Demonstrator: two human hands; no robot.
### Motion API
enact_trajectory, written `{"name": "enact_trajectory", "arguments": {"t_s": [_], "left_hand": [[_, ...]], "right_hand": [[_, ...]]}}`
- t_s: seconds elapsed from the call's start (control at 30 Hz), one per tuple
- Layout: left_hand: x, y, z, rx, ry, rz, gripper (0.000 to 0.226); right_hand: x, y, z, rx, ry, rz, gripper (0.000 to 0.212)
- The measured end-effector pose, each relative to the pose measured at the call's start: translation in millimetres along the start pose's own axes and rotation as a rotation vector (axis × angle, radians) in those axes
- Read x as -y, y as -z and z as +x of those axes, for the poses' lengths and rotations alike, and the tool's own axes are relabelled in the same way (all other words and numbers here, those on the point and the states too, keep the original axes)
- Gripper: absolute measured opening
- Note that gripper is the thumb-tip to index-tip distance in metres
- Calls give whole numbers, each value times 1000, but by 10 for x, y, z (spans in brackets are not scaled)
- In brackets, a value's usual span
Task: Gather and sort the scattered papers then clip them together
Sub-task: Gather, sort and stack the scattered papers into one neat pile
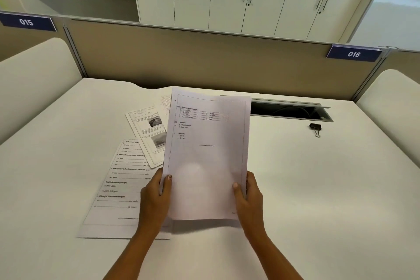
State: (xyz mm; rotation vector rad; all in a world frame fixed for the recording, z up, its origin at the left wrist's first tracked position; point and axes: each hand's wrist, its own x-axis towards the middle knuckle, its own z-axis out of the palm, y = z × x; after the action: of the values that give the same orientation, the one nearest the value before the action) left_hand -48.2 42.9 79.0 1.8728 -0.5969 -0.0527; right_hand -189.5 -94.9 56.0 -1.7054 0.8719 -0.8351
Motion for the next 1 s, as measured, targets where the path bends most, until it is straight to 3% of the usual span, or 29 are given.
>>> {"name": "enact_trajectory", "arguments": {"t_s": [0.1, 0.4, 0.57, 0.8, 1.0], "left_hand": [[132, 11, 44, 23, 116, -60, 26], [396, 195, 149, -146, 437, -345, 17], [534, 291, 288, -280, 555, -438, 18], [659, 412, 491, -360, 635, -495, 24], [656, 505, 641, -360, 735, -651, 21]], "right_hand": [[22, 23, 64, 30, -59, 51, 20], [-35, -94, 226, 26, -204, 201, 46], [-53, -364, 357, 95, -129, 57, 37], [-92, -874, 908, 177, 126, -276, 33], [-207, -1277, 1557, 419, 265, -592, 49]]}}
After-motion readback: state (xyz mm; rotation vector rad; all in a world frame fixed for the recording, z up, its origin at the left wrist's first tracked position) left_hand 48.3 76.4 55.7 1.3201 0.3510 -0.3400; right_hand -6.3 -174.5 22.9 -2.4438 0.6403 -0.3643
